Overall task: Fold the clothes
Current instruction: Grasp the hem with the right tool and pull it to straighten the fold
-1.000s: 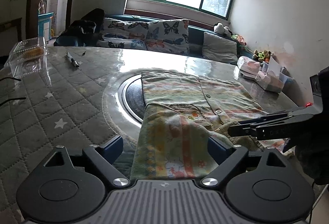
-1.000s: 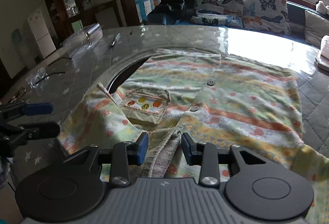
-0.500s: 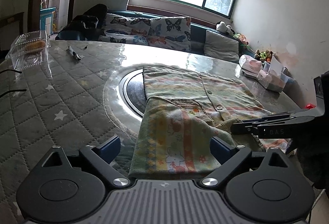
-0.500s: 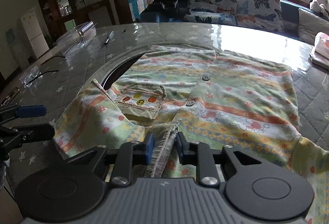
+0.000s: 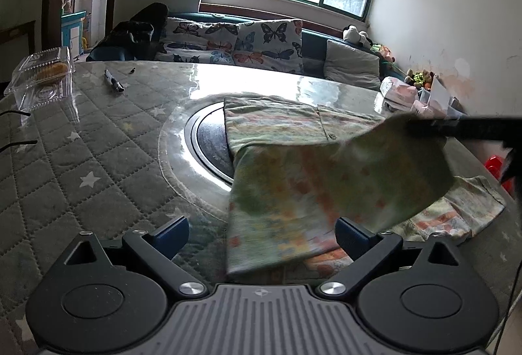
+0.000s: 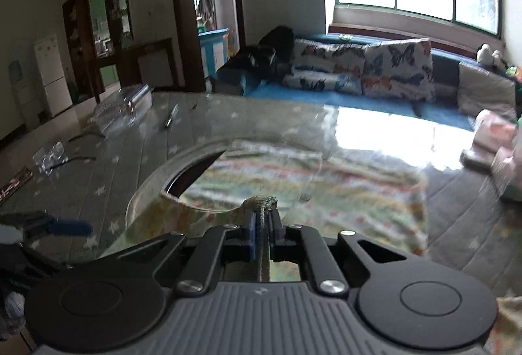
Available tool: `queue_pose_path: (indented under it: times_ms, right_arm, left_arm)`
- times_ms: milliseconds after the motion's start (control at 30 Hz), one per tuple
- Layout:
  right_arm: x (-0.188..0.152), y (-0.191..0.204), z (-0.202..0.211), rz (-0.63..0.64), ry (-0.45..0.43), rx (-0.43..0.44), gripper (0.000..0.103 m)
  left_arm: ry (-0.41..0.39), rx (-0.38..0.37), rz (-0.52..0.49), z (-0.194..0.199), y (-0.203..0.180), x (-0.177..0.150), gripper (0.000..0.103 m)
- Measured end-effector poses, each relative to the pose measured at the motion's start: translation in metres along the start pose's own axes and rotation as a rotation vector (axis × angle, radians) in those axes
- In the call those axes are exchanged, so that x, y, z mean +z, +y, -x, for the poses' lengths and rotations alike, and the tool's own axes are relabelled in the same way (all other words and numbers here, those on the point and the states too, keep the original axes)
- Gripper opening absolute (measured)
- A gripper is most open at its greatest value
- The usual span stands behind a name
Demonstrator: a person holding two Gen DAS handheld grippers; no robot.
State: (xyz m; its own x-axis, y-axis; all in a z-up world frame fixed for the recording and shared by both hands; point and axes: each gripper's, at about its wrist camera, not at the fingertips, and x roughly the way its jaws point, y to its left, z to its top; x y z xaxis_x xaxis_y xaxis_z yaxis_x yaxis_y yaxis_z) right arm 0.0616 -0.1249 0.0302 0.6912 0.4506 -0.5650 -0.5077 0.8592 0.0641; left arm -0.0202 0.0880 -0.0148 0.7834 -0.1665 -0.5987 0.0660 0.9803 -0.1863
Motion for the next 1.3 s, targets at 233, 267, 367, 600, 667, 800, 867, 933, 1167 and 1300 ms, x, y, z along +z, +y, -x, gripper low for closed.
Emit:
queue_pose_path:
  times_ms: [233,267,367,600,667,800,867,933,1167,1300]
  right_arm:
    - [0.003,-0.011,0.005,-0.004,-0.010,-0.073,0.007]
    - [0.002,-0.013,0.003,-0.011,-0.002,-0.076,0.007]
    - [-0.005,-0.016,-0.006,-0.013,0.021,-0.104,0.007]
    - [-0.021,-0.026,-0.018,-0.040,0.079,-0.166,0.007]
    - [-0.025,-0.028,-0.021,-0.043,0.092,-0.179,0.007]
    - [-0.035,-0.033,-0.035,-0.052,0.149,-0.190,0.008]
    - [-0.035,-0.035,-0.033,-0.056,0.141,-0.188,0.010]
    - [-0.035,-0.037,-0.031,-0.060,0.128,-0.185,0.013]
    - [-0.036,-0.033,-0.024,-0.044,0.123,-0.137,0.015]
    - [-0.046,-0.039,-0.017,-0.067,0.145,-0.115,0.024]
  left_arm:
    - [-0.002,0.010,0.000,-0.002,0.001,0.002,0.098]
    - [-0.005,0.011,-0.002,-0.002,0.001,0.003,0.098]
    - [-0.013,0.009,-0.011,-0.002,0.000,0.008,0.097]
    - [-0.041,-0.010,-0.042,-0.007,-0.007,0.025,0.085]
    - [-0.051,-0.020,-0.051,-0.011,-0.011,0.031,0.080]
    - [-0.046,-0.050,-0.069,-0.025,-0.020,0.040,0.057]
    - [-0.040,-0.062,-0.072,-0.032,-0.023,0.044,0.053]
    - [-0.024,-0.081,-0.062,-0.040,-0.023,0.048,0.043]
    - [0.050,-0.096,-0.053,-0.069,-0.018,0.049,0.036]
    - [0.075,-0.081,-0.055,-0.078,-0.013,0.044,0.035]
